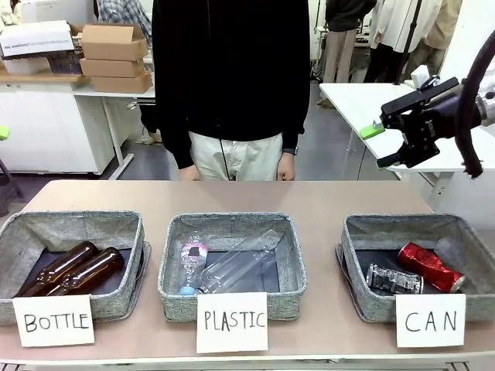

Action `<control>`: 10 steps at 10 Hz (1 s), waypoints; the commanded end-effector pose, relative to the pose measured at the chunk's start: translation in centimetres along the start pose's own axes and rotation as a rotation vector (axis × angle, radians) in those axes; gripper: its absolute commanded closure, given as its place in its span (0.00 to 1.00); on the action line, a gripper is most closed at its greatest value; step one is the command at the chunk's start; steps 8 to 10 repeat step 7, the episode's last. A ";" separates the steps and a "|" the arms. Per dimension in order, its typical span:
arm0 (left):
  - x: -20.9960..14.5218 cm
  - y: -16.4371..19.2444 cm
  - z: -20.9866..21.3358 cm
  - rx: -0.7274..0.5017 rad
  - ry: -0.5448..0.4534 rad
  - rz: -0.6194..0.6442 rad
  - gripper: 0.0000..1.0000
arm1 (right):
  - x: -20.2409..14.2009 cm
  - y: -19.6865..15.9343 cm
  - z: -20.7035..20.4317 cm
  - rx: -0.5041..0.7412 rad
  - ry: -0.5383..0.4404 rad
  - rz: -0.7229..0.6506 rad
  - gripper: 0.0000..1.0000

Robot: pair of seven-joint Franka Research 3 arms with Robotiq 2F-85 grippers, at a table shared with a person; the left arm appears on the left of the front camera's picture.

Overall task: Sort the can waste into the basket.
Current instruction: Pick up the can waste from the table and place it in the right Fabric basket.

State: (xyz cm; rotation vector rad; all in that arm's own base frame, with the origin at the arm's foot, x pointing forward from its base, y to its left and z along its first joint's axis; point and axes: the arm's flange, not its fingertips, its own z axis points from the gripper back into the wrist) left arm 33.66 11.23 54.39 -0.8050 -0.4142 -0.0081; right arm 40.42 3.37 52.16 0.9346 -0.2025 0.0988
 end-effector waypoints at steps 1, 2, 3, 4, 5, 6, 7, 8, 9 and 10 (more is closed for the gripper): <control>-0.1 0.0 0.2 0.003 0.009 0.006 0.00 | 0.0 0.1 0.2 -0.009 -0.014 0.006 0.00; -0.1 0.0 0.2 0.003 0.009 0.006 0.00 | 0.0 0.1 0.2 -0.009 -0.014 0.006 0.00; -0.1 0.0 0.2 0.003 0.009 0.006 0.00 | 0.0 0.1 0.2 -0.009 -0.014 0.006 0.00; -0.1 0.0 0.2 0.003 0.009 0.006 0.00 | 0.0 0.1 0.2 -0.009 -0.014 0.006 0.00; -0.1 0.0 0.2 0.003 0.009 0.006 0.00 | 0.0 0.1 0.2 -0.009 -0.014 0.006 0.00; -0.1 0.0 0.2 0.003 0.009 0.006 0.00 | 0.0 0.1 0.2 -0.009 -0.014 0.006 0.00; -0.1 0.0 0.2 0.003 0.009 0.006 0.00 | 0.0 0.1 0.2 -0.009 -0.014 0.006 0.00; -0.1 0.0 0.2 0.003 0.009 0.006 0.00 | 0.0 0.1 0.2 -0.009 -0.014 0.006 0.00; -0.1 0.0 0.2 0.003 0.009 0.006 0.00 | 0.0 0.1 0.2 -0.009 -0.014 0.006 0.00; -0.1 0.0 0.2 0.003 0.009 0.006 0.00 | 0.0 0.1 0.2 -0.009 -0.014 0.006 0.00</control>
